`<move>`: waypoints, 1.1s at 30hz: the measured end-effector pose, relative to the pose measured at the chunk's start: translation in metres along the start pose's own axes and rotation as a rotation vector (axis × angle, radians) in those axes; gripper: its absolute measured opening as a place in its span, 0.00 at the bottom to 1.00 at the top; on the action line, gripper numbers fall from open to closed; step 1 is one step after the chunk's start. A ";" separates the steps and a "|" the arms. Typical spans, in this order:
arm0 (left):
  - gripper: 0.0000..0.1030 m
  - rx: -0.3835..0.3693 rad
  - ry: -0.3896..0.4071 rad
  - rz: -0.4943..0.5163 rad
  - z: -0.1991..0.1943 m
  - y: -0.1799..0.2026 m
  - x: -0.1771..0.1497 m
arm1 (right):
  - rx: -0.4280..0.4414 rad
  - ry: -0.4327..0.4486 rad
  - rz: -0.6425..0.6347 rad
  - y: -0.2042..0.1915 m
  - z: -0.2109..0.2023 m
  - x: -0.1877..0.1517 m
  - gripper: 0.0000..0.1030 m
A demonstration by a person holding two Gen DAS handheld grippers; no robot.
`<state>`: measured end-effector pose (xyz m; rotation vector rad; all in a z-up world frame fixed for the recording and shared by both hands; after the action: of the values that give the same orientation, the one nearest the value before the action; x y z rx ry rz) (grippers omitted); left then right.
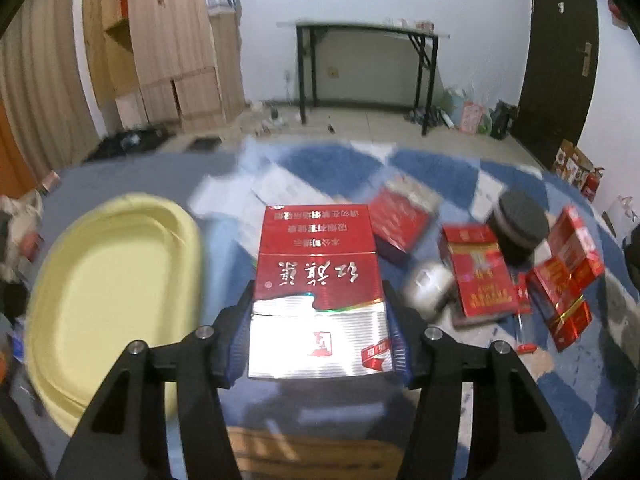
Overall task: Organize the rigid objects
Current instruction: 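Grasp the silver-and-red pack with the left tool while the right tool grasps a black foam puck, then place the pack in the yellow tray with the left tool while the right tool places the puck beside it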
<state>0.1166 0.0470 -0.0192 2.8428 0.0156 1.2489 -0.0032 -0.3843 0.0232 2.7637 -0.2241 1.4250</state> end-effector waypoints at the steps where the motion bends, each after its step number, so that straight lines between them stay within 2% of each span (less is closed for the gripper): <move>1: 0.56 0.010 0.013 0.007 -0.007 -0.009 0.006 | 0.017 0.021 -0.015 -0.005 -0.011 0.003 0.68; 3: 0.56 0.042 0.041 0.028 -0.023 -0.035 0.017 | 0.054 0.049 -0.053 -0.017 -0.032 0.002 0.68; 7: 0.56 0.097 0.039 0.062 -0.036 -0.100 0.025 | 0.167 0.108 -0.152 -0.066 -0.072 0.001 0.68; 10: 0.56 0.131 -0.001 -0.001 -0.035 -0.154 0.016 | 0.278 0.118 -0.263 -0.125 -0.093 -0.004 0.68; 14: 0.56 0.132 -0.058 -0.131 -0.019 -0.217 -0.007 | 0.454 0.065 -0.363 -0.218 -0.100 -0.022 0.68; 19: 0.56 0.107 -0.078 -0.201 -0.006 -0.249 -0.026 | 0.623 -0.034 -0.538 -0.341 -0.083 -0.056 0.68; 21: 0.56 0.106 -0.090 -0.208 0.002 -0.255 -0.029 | 0.651 -0.072 -0.597 -0.372 -0.069 -0.065 0.68; 24: 0.56 0.158 -0.119 -0.167 0.012 -0.256 -0.029 | 0.657 -0.110 -0.706 -0.415 -0.050 -0.088 0.68; 28: 0.56 0.117 -0.134 -0.226 0.022 -0.267 -0.034 | 0.638 -0.130 -0.777 -0.440 -0.027 -0.093 0.68; 31: 0.56 0.149 -0.171 -0.249 0.030 -0.274 -0.041 | 0.622 -0.158 -0.811 -0.463 -0.016 -0.097 0.68; 33: 0.56 0.133 -0.192 -0.282 0.034 -0.277 -0.045 | 0.618 -0.166 -0.825 -0.476 -0.010 -0.104 0.68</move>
<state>0.1123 0.3219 -0.0857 2.9235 0.4933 0.9497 -0.0052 0.0992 -0.0340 2.7653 1.3912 1.1316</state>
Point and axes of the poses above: each gripper's, at about its wrist camera, not at the fingertips, and z roughly the way its jaws point, y to its right, x to its top, the point moved 2 cm from there along z, roughly the way its jaws point, and after that the axes turned 5 degrees about -x, right-handed, at the moved point
